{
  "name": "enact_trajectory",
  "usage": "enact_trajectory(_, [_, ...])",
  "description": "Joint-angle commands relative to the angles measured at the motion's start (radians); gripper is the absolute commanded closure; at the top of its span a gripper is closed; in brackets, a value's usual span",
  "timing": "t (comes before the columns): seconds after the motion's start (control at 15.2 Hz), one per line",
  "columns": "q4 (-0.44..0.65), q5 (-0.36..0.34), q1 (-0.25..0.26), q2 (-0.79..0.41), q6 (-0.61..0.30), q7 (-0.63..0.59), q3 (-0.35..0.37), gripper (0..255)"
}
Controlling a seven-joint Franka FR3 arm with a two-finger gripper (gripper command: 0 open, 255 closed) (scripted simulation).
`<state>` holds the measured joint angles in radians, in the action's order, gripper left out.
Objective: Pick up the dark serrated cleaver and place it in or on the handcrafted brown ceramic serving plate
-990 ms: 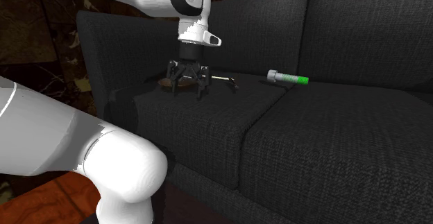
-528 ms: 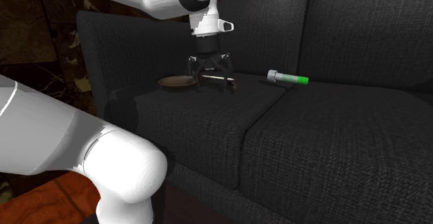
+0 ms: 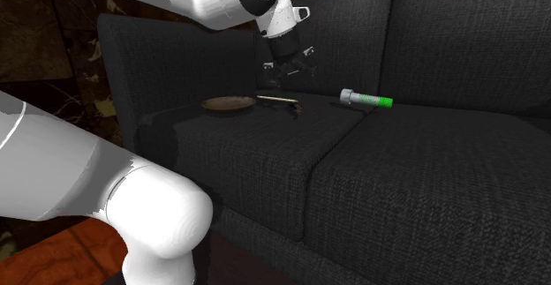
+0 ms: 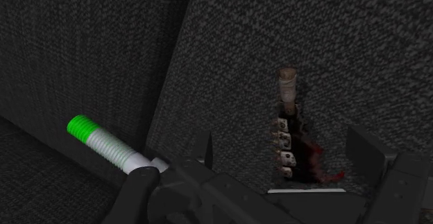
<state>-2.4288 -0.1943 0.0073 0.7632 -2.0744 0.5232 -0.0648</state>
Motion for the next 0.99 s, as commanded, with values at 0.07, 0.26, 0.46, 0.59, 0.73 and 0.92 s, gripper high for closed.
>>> enact_trajectory(0.07, [-0.021, -0.012, -0.001, -0.01, -0.054, 0.012, -0.01, 0])
enact_trajectory(0.26, [-0.045, -0.017, -0.004, -0.029, -0.098, 0.01, -0.017, 0])
enact_trajectory(0.46, [-0.057, -0.02, -0.005, -0.041, -0.122, 0.009, -0.02, 0])
enact_trajectory(0.59, [-0.057, -0.02, -0.005, -0.041, -0.122, 0.009, -0.02, 0])
enact_trajectory(0.73, [-0.057, -0.02, -0.005, -0.041, -0.122, 0.009, -0.02, 0])
enact_trajectory(0.92, [-0.057, -0.02, -0.005, -0.041, -0.121, 0.009, -0.02, 0])
